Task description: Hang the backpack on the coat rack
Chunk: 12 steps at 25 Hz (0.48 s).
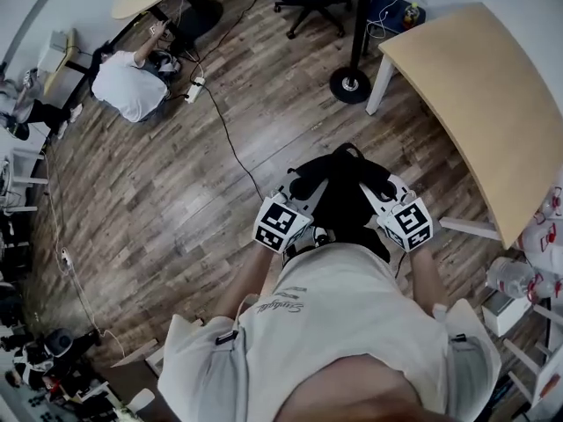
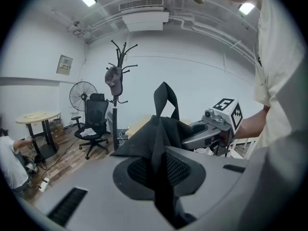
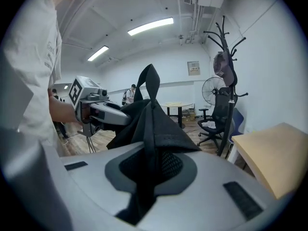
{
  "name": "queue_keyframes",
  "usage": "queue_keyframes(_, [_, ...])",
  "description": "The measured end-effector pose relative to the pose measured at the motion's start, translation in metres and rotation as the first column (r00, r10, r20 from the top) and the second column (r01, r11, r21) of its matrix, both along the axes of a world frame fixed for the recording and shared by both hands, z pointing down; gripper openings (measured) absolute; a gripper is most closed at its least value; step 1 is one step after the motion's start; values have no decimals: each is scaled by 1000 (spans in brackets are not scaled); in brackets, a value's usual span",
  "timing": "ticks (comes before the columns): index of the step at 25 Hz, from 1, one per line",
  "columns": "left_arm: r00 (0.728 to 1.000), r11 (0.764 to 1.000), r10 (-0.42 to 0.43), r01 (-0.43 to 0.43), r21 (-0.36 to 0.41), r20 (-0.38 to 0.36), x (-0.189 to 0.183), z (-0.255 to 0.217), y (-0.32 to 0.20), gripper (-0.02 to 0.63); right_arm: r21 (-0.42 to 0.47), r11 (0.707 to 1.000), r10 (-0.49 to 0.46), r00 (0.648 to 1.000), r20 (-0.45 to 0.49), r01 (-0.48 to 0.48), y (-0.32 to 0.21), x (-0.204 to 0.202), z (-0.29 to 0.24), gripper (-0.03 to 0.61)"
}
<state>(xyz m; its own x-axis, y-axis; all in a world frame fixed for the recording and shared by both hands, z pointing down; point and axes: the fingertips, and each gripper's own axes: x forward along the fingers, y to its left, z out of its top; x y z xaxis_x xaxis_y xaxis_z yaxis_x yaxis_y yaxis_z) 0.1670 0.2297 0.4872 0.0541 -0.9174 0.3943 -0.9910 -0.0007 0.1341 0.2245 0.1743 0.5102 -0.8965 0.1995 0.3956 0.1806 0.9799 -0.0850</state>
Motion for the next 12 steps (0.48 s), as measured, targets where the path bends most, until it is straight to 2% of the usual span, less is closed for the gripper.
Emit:
queue_keyframes(7, [1000,1000,16,-16,-21,5,-47,9,-59,43,-20,1000,10,999,53,-9,-56,-46,9,28])
queue_keyframes(12, [1000,1000,8,-8,-18,21,-82,2,-106,44,5,1000,-17,997,70,16,-98,-79,2,28])
